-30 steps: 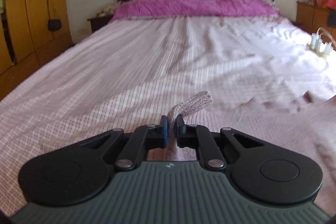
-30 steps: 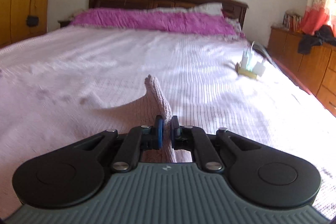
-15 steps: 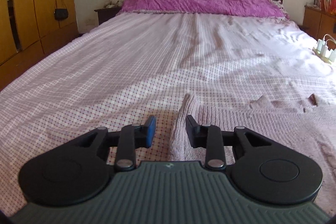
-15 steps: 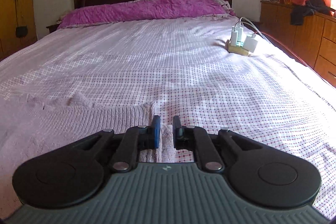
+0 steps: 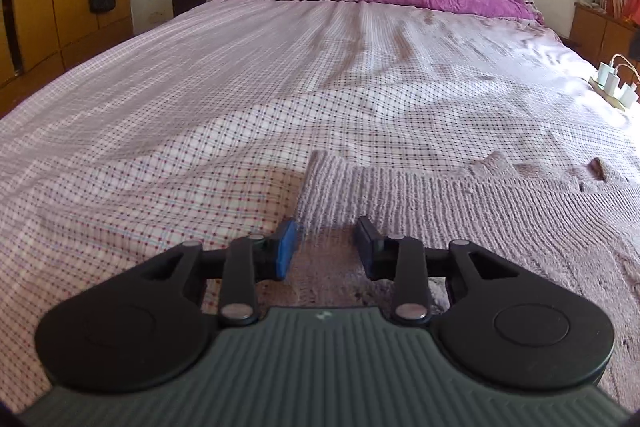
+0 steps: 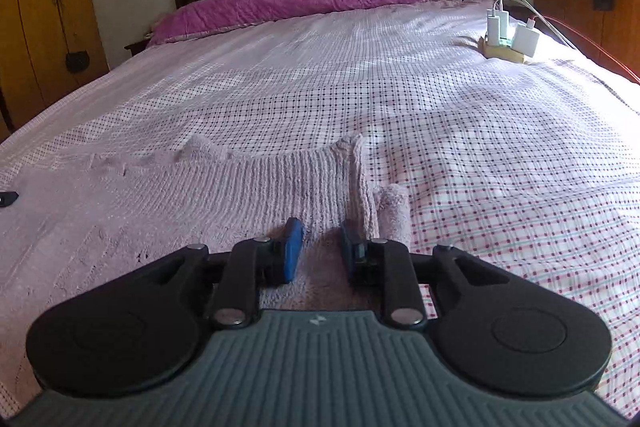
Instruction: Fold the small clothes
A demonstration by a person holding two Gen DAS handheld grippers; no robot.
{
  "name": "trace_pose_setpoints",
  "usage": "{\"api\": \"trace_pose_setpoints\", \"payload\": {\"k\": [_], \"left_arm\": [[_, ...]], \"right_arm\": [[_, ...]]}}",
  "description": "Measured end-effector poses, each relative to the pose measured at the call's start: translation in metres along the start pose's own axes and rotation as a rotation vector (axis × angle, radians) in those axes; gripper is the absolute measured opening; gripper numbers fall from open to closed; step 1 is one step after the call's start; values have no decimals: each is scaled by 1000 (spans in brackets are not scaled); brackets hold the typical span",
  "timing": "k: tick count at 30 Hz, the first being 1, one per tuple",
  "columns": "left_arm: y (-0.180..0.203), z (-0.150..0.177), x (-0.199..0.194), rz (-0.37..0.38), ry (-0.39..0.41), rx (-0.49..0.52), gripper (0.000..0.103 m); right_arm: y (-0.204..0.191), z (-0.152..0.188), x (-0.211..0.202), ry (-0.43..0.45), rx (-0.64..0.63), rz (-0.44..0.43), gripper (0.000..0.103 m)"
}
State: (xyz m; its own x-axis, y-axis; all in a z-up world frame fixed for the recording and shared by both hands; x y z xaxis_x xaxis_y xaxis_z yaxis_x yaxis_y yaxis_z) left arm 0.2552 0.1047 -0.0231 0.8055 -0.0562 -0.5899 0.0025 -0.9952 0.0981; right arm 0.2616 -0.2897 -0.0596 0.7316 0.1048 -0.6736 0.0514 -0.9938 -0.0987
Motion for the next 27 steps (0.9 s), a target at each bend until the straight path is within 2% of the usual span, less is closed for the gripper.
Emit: {"api": "trace_pose_setpoints", "payload": {"k": [6, 9, 10, 13, 15, 16, 17, 21, 23, 27], "left_arm": [[-6, 0, -12, 2, -17, -55, 41], [-5, 0, -29, 7, -25, -56, 41], [-4, 1, -37, 7, -24, -52, 41], [-1, 3, -62, 18, -24, -42, 43], [2, 7, -77, 26, -30, -34, 54], [4, 10, -84, 27, -31, -26, 64], [6, 13, -91, 24, -29, -14, 68], [15, 23, -112, 2, -34, 24, 70], [17, 30, -119, -2, -53, 13, 71], [21, 45, -132, 4, -76, -18, 71]], "right_arm": [[-1, -2, -6, 9, 6, 9, 30], [0, -5, -22, 17, 66, -18, 48], [1, -5, -28, 25, 90, -28, 57], [2, -3, -53, 54, 145, -50, 69], [5, 1, -69, 61, 178, -68, 70], [7, 4, -76, 57, 193, -74, 71], [9, 8, -82, 53, 208, -77, 71], [22, 27, -106, 42, 277, -68, 73], [31, 36, -114, 39, 319, -66, 78], [46, 53, -121, 11, 409, -74, 78]]}}
Point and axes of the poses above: each gripper's, at about its wrist camera, not at the fingertips, and x roughly the way its jaws point, y to its right, z to its underside, the point moved 8 cm from there along x, roughly the way its jaws point, and after that the axes turned 5 degrees about z, right-handed, at the moved point
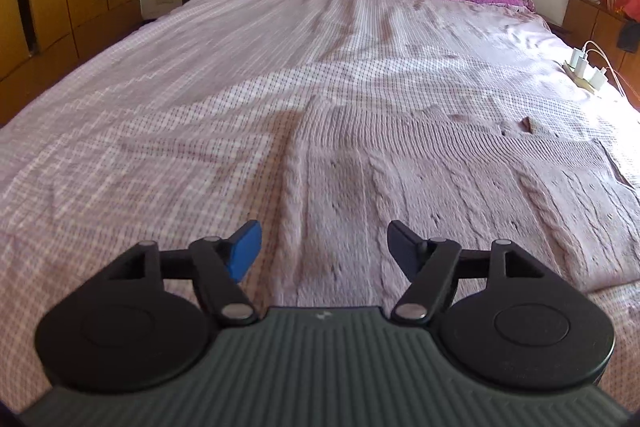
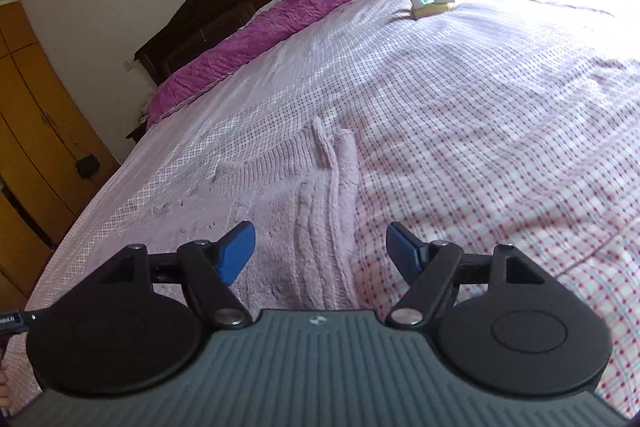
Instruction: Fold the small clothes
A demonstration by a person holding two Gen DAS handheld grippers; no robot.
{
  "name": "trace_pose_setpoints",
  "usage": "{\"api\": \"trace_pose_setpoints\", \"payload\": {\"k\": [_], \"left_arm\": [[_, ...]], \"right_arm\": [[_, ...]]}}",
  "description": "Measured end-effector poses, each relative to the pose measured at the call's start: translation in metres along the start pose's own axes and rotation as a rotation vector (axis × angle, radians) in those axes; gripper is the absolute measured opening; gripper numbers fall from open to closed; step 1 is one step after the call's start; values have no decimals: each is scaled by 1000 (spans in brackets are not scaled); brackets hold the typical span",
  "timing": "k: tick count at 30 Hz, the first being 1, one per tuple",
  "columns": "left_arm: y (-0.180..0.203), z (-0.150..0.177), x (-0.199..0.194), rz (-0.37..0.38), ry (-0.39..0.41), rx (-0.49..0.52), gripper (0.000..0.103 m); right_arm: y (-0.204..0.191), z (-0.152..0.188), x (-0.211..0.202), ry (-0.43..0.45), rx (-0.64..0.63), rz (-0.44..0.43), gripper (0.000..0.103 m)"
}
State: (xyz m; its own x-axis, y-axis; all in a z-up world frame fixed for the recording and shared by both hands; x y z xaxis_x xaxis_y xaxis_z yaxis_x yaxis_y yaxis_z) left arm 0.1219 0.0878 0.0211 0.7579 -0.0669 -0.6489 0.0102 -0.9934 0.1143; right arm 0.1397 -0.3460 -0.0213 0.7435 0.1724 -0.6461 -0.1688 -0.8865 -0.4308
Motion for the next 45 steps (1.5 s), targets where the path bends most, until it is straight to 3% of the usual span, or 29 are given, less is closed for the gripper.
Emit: {"api": "trace_pose_setpoints", "payload": {"k": [8, 15, 21, 24, 26, 29, 32, 36, 45], "left_arm": [[-10, 23, -15, -38, -36, -43, 71], [-24, 35, -14, -71, -79, -91, 71], [-28, 39, -13, -90, -97, -93, 71], [-27, 40, -12, -101, -103, -83, 71], [-26, 40, -11, -106, -103, -76, 71], [-25, 40, -12, -108, -101, -71, 71], [-24, 39, -14, -99, -103, -66, 71], [-25, 29, -22, -89, -84, -47, 71], [-47, 7, -31, -84, -68, -21, 71]], "right_arm": [[-1, 19, 9, -87, 94, -108, 79], [-12, 13, 32, -117, 142, -167, 79], [-13, 10, 49, -63, 161, -218, 79], [-16, 15, 48, -20, 96, -192, 74], [-14, 16, 49, -11, 95, -164, 55], [1, 13, 51, -14, 197, -186, 35], [3, 8, 47, -13, 258, -235, 32], [-18, -10, 37, 19, 247, -289, 31], [-110, -46, 23, 50, 184, -436, 30]]}}
Point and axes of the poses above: each gripper's, at about its wrist camera, not at the fingertips, and x roughly the way its jaws point, y to its right, z to its underside, the point moved 8 cm from there along x, roughly the way its jaws point, and after that the axes turned 5 degrees about z, right-handed, at the moved point
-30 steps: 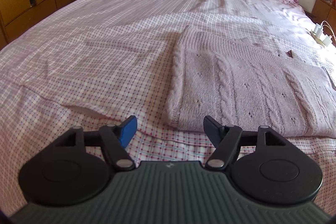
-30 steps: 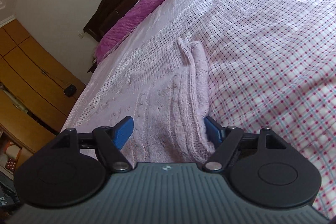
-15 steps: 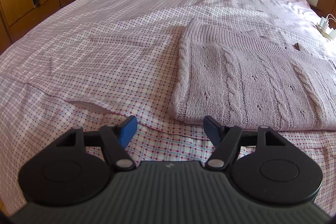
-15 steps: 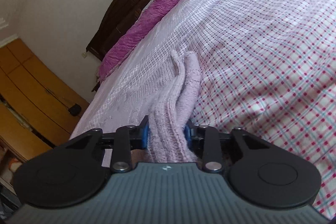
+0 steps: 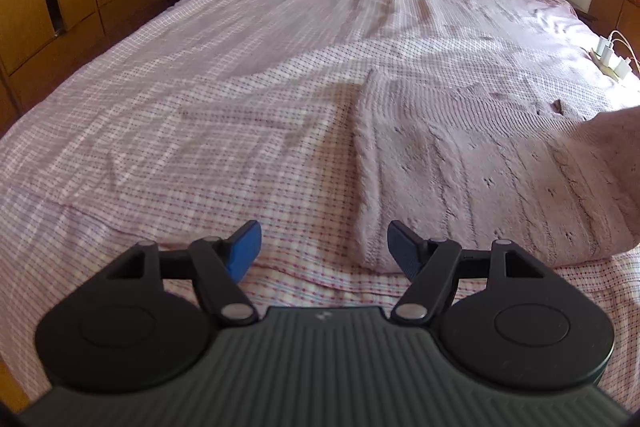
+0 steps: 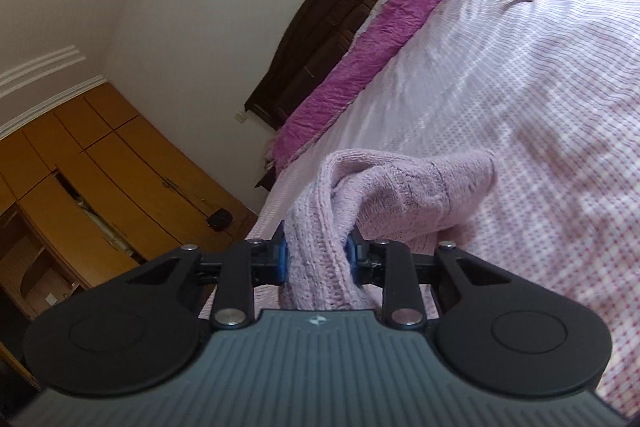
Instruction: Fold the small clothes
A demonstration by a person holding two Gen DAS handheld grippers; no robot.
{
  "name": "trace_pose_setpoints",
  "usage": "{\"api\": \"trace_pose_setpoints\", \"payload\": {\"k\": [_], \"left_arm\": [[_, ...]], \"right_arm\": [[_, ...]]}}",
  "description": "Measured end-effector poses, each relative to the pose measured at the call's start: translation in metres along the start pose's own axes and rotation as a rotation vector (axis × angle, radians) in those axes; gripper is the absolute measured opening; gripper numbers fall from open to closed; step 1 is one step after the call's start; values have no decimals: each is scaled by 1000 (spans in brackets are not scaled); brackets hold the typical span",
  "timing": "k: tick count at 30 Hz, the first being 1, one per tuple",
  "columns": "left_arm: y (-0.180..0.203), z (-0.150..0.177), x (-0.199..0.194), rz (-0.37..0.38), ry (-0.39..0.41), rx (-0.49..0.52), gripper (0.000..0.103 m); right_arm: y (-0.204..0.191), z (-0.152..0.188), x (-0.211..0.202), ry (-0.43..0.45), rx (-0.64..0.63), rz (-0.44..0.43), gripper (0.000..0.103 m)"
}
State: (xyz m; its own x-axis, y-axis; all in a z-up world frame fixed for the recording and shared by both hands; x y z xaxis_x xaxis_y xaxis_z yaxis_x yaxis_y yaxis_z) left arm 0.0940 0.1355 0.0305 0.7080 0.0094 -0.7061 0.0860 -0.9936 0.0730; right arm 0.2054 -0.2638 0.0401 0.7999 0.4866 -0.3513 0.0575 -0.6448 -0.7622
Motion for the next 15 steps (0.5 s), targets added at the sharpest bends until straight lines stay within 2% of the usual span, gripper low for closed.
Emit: {"api": "trace_pose_setpoints", "payload": {"k": [5, 9, 12, 15], "left_arm": [[-27, -10, -9, -20, 25, -40, 71], [-46, -15, -19, -33, 51, -57, 71], [-57, -17, -25, -42, 69, -64, 71], [-66, -16, -26, -40, 77, -77, 71]], "right_arm": [[-57, 8, 22, -26, -30, -77, 29], [-103, 28, 45, -71, -72, -126, 28], [-138, 53, 65, -126, -119, -166, 28], [-168, 96, 90, -216, -201, -171, 28]]}}
Point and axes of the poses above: each gripper's, at about its wrist camera, not at the fingertips, and x roughly the way its jaws point, y to its right, z to its underside, the point moved 8 cm from there along x, roughly the way its jaws point, and after that the axes turned 5 degrees about z, right-handed, at the moved point
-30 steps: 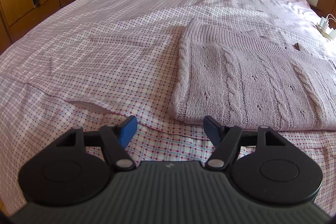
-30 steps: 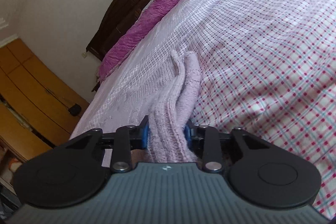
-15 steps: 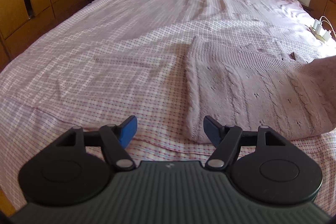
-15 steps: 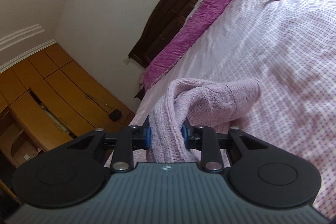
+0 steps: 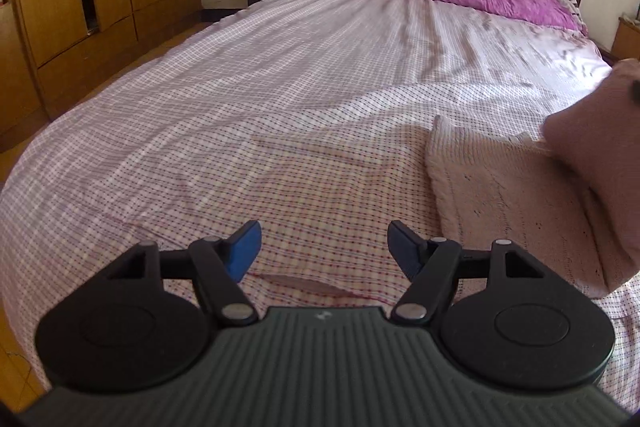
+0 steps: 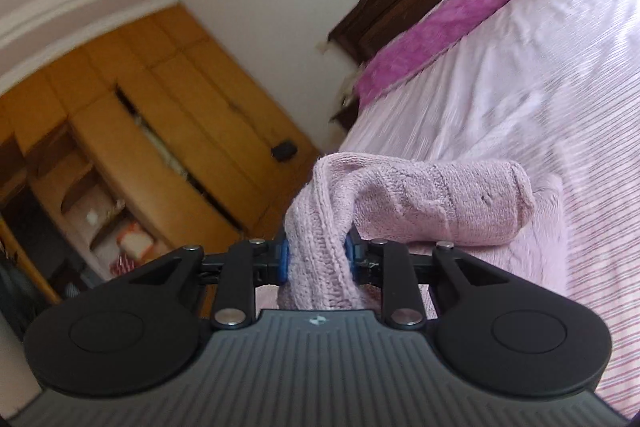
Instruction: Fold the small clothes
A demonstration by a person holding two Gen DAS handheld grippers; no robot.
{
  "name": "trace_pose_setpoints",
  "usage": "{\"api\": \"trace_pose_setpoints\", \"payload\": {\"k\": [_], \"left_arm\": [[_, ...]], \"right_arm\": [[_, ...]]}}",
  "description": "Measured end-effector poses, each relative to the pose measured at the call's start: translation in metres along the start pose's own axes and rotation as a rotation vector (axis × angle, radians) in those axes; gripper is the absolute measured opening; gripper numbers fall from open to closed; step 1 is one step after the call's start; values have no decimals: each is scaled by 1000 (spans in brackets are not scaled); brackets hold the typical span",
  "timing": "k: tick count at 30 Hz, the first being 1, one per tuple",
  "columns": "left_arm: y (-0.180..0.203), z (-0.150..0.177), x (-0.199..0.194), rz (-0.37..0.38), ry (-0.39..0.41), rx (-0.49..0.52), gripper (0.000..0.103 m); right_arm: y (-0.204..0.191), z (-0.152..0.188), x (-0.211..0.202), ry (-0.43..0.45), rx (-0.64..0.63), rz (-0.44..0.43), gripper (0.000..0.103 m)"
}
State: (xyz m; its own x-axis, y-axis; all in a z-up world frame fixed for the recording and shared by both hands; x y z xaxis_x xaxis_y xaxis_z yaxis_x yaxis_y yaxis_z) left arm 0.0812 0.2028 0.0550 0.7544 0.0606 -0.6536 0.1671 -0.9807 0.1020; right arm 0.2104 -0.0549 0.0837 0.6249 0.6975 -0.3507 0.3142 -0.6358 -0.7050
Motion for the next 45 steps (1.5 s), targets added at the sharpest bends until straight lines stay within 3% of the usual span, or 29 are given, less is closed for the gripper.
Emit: {"api": "trace_pose_setpoints", "payload": {"k": [6, 8, 12, 18, 20, 27, 32, 34, 36, 37, 38, 45], "left_arm": [[-6, 4, 9, 17, -7, -25, 71], [-6, 3, 14, 28, -6, -31, 71], [2, -6, 23, 63, 5, -26, 71], [27, -23, 36, 149, 27, -30, 71], [40, -28, 42, 181, 24, -29, 71], [86, -35, 76, 282, -51, -29, 71], [107, -27, 104, 257, -99, -6, 71], [112, -22, 114, 275, -109, -27, 71], [112, -17, 121, 311, -92, -87, 57], [112, -16, 122, 324, -81, -102, 40], [112, -17, 121, 334, -73, -108, 34], [77, -17, 108, 265, -26, -105, 28]], "right_arm": [[-26, 93, 75, -238, -187, 94, 28], [-30, 111, 85, -255, -233, 122, 31], [-53, 128, 76, -238, -324, 105, 54], [-54, 117, 30, -207, -270, 61, 59], [-50, 112, 10, -177, -251, 72, 65], [-3, 88, -48, -51, -173, 201, 68], [40, 82, -61, -30, -78, 309, 69], [52, 79, -60, -21, -23, 312, 69], [64, 80, -60, -22, 33, 309, 69], [66, 81, -56, -27, 51, 314, 69], [67, 83, -54, -36, 61, 317, 69], [51, 89, -36, -46, -1, 271, 69]]}}
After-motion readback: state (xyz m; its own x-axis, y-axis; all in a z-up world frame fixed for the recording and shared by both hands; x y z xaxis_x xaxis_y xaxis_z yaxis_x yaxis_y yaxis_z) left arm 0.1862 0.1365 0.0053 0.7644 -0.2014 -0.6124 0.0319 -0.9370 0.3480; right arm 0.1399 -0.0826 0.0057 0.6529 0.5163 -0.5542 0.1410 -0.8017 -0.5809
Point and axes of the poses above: each gripper's, at about its wrist camera, not at the fingertips, and x roughly the way its jaws point, y to its right, z to its underside, the point moved 8 cm from there along x, roughly the way its jaws point, and after that the axes turned 5 degrees about z, right-handed, at the moved point
